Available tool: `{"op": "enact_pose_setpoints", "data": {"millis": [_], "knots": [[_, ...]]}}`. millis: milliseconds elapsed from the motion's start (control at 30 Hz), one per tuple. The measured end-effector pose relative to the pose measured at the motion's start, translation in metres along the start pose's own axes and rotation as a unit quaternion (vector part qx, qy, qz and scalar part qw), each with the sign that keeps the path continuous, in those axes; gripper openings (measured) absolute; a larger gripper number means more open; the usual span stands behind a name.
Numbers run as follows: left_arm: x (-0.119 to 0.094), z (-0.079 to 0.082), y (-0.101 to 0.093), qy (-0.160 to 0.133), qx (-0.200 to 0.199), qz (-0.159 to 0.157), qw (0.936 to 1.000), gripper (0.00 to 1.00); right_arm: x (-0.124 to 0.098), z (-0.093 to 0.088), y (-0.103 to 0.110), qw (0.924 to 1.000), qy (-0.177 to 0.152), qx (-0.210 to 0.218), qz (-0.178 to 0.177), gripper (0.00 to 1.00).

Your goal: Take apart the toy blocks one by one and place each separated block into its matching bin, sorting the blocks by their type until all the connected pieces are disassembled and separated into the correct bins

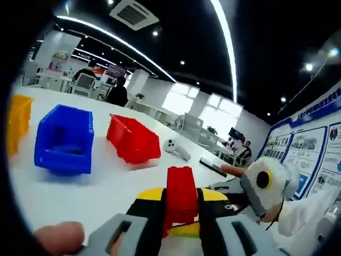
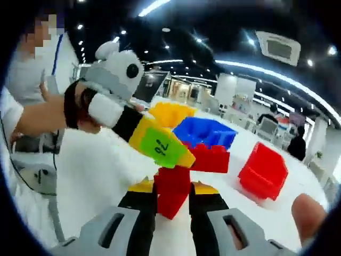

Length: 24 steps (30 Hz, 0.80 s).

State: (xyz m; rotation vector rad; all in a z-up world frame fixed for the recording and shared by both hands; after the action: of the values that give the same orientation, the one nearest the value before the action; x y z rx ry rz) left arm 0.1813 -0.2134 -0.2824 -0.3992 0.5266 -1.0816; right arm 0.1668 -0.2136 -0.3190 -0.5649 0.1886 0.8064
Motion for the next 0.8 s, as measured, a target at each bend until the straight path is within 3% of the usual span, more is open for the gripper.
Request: {"op": "enact_pose_setpoints", "data": {"millis": [167, 267, 367, 400, 567, 800], "knots": [[-0.002, 0.013, -0.003, -0.021, 0.040, 0.003, 0.9990, 0.25, -0.001, 0.000, -0.001, 0.9987, -0.006, 0.047, 0.018, 0.25], [-0.006, 0.019, 0.006, -0.025, 0.091, 0.043, 0.9946, 0.25, -0.008, -0.002, -0.008, 0.9937, -0.007, 0.108, 0.026, 0.25], [-0.009, 0.019, 0.012, -0.026, 0.118, 0.069, 0.9902, 0.25, -0.020, -0.008, -0.017, 0.9892, -0.006, 0.144, 0.026, 0.25], [-0.007, 0.030, 0.020, -0.025, 0.129, 0.081, 0.9880, 0.25, -0.024, -0.010, -0.021, 0.9877, -0.007, 0.155, 0.024, 0.25], [-0.020, 0.019, 0.039, -0.022, 0.181, 0.149, 0.9719, 0.25, -0.040, -0.021, -0.050, 0.9799, -0.003, 0.200, 0.001, 0.25], [-0.034, -0.003, 0.052, -0.009, 0.169, 0.163, 0.9721, 0.25, -0.048, -0.021, -0.100, 0.9735, -0.010, 0.225, -0.041, 0.25]]}}
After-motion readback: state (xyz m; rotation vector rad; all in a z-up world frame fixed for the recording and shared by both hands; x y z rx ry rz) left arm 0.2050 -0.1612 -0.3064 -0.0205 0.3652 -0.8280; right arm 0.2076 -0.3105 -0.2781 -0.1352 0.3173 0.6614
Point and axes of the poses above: the point that each gripper's makers call its tool centre point, and the gripper's own axes: x roughly forward along the fingers, y roughly to its left, z roughly out of its top, the point moved 1 cm from there along -x, roughly backward along the fingers, and after that the axes turned 3 degrees about y, right-handed, at the moved point
